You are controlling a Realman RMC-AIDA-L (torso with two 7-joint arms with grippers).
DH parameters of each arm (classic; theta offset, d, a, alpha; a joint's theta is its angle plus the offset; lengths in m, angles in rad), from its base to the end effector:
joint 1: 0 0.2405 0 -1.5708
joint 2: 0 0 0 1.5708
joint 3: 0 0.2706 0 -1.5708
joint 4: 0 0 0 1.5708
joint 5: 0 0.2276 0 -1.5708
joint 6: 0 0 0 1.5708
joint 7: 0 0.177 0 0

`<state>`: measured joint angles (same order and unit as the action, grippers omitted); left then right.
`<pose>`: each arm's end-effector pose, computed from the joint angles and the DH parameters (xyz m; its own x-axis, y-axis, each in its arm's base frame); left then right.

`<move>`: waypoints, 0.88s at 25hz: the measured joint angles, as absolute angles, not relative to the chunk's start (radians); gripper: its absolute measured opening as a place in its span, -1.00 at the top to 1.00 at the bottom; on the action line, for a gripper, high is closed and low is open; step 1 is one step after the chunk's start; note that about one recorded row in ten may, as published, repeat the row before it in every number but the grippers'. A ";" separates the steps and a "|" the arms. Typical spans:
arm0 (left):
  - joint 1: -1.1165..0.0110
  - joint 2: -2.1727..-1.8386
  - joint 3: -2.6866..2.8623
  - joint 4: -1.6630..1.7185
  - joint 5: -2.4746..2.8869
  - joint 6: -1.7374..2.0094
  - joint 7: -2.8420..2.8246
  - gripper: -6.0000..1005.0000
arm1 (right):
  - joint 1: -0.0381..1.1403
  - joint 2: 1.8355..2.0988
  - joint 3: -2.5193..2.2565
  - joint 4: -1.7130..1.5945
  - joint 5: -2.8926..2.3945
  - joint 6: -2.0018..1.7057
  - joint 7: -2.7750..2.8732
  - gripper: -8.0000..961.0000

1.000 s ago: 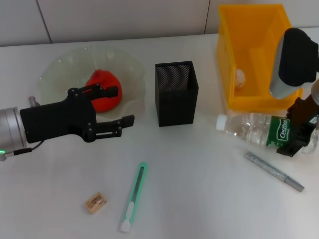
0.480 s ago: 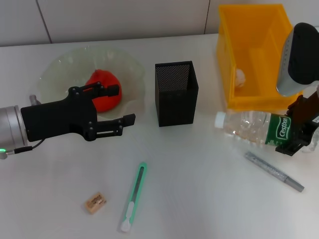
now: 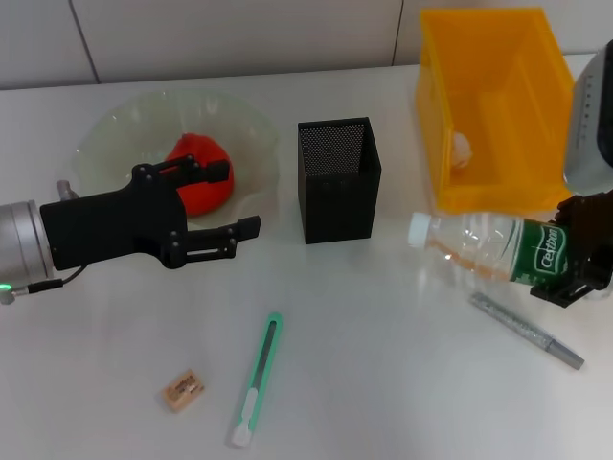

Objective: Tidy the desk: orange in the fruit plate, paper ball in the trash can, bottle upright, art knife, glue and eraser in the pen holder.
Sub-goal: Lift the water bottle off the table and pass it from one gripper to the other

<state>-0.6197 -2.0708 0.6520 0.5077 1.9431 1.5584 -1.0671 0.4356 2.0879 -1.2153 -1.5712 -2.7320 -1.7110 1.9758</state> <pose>-0.2416 0.3747 -0.0496 0.8304 0.0791 0.5515 0.2389 -0.9448 -0.2242 0.2517 0.3538 0.0318 0.8327 -0.3478 0.4308 -0.1741 -0.9031 -0.3926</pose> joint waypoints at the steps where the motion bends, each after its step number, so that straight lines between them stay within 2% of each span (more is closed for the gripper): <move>1: -0.620 -2.071 0.652 0.508 1.943 1.558 -1.067 -0.58 | 0.436 2.088 -1.215 -1.571 -2.732 -1.711 1.976 -0.60; 10: -0.617 -2.071 0.651 0.508 1.924 1.558 -1.066 -0.58 | 0.310 2.090 -1.199 -1.759 -2.636 -1.740 1.973 -0.60; 22: -0.615 -2.071 0.649 0.507 1.913 1.559 -1.069 -0.58 | 0.252 2.089 -0.978 -1.782 -2.366 -1.720 1.888 -0.60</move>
<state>-0.6151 -2.0709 0.6493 0.5070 1.9125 1.5586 -1.0694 0.2517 2.0891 -0.9781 -1.7821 -2.3662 -1.7200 1.8877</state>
